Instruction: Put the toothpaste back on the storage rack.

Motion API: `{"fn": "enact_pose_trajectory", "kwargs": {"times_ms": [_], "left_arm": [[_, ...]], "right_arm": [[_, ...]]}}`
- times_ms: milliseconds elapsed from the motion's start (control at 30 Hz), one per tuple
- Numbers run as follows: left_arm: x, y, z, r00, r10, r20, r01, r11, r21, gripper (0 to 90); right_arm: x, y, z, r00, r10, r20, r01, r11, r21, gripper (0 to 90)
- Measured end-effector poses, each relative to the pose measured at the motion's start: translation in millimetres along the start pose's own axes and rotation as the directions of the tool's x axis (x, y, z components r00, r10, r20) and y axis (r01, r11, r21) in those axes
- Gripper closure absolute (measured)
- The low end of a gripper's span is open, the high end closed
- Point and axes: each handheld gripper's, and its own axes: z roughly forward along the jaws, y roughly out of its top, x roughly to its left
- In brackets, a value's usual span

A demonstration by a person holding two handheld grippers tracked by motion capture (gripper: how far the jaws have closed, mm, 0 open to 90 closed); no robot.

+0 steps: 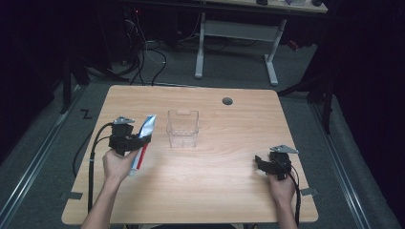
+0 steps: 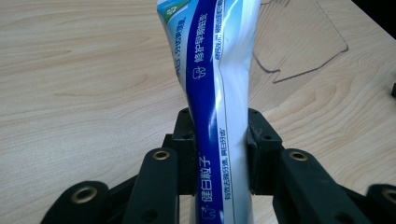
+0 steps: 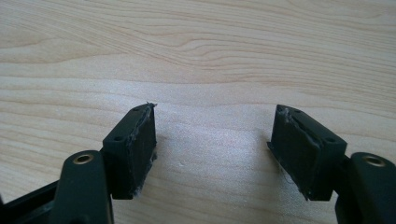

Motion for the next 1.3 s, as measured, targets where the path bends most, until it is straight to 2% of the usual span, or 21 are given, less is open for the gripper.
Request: {"fn": "enact_pose_trajectory", "kwargs": {"times_ms": [233, 767, 900, 1100, 1200, 1300], "left_arm": [[-7.8, 8.4, -1.1, 0.9995, 0.009, 0.030, -0.008, 0.9996, -0.029, 69.8], [-26.2, 31.2, 5.1, 0.9968, 0.048, 0.063, -0.044, 0.9971, -0.061, 69.8], [-31.4, 39.9, 6.8, 0.9957, 0.069, 0.062, -0.065, 0.9954, -0.070, 69.8], [-37.4, 52.9, 9.6, 0.9942, 0.079, 0.073, -0.072, 0.9931, -0.093, 69.8], [-43.2, 59.1, 11.6, 0.9934, 0.103, 0.050, -0.098, 0.9905, -0.096, 69.7], [-46.4, 62.7, 13.2, 0.9921, 0.115, 0.050, -0.110, 0.9889, -0.100, 69.7]], "right_arm": [[0.0, 0.0, 0.0, 1.0000, 0.000, 0.000, 0.000, 1.000, 0.000, 31.2], [-0.1, 0.0, 0.0, 1.0000, 0.000, 0.000, 0.000, 1.000, 0.000, 31.2], [0.0, 0.0, 0.0, 1.0000, 0.000, 0.000, 0.000, 1.000, -0.001, 31.2], [0.0, 0.0, 0.0, 1.0000, 0.001, -0.001, -0.001, 1.000, 0.000, 31.2], [-0.1, 0.0, 0.0, 1.0000, -0.001, -0.001, 0.001, 1.000, -0.001, 31.2], [0.0, 0.0, 0.0, 1.0000, 0.001, -0.002, -0.001, 1.000, 0.000, 31.2]]}}
